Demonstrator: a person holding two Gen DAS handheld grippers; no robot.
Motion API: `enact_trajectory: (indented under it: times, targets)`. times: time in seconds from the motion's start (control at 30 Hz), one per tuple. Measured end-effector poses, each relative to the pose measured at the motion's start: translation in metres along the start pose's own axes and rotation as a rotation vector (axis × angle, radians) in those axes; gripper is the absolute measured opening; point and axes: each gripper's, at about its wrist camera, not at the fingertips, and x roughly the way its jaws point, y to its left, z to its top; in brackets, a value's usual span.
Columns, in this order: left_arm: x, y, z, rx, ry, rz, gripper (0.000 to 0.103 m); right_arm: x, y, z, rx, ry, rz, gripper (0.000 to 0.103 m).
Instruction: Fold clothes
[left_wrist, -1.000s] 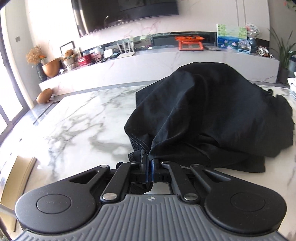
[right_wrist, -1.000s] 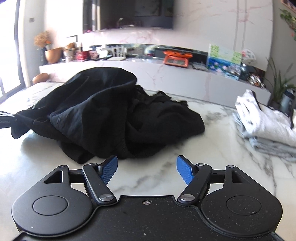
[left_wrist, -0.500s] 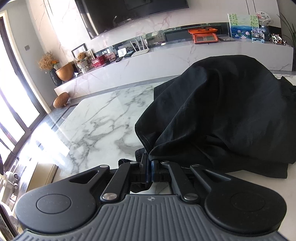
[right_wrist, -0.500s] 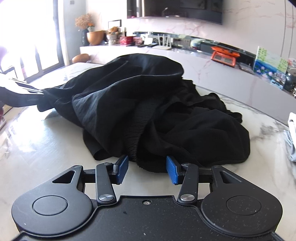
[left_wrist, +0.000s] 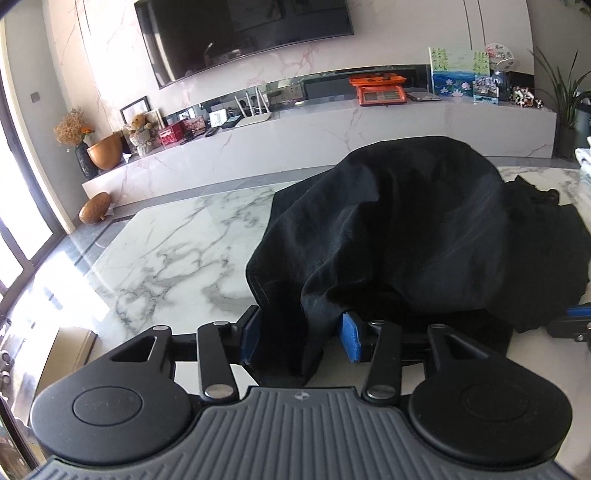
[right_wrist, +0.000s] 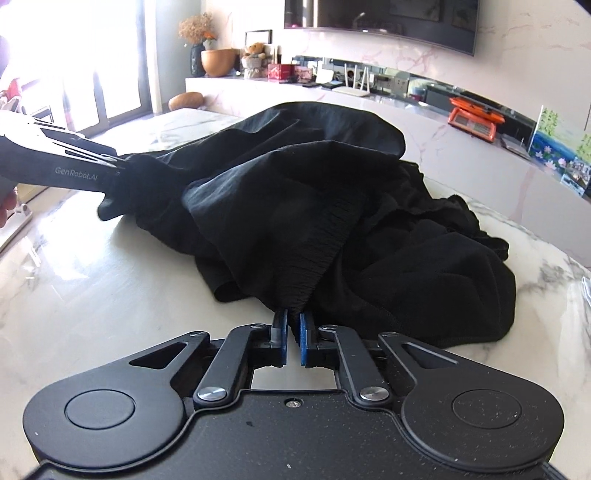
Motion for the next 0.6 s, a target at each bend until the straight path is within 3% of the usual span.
enact_trajectory:
  times: [0.23, 0.47, 0.6]
  targets:
    - [-0.034, -0.012, -0.008, 0.002, -0.004, -0.218, 0.047, -0.036, 0.032, -0.017, -0.023, 0.070, 0.024, 0.004]
    - [-0.072, -0.042, -0.030, 0.122, 0.009, -0.416, 0.044, -0.071, 0.081, -0.042, -0.043, 0.088, 0.120, 0.004]
    - [-0.087, -0.058, -0.038, 0.169, 0.001, -0.484, 0.043, -0.093, 0.103, -0.057, -0.061, 0.109, 0.155, 0.006]
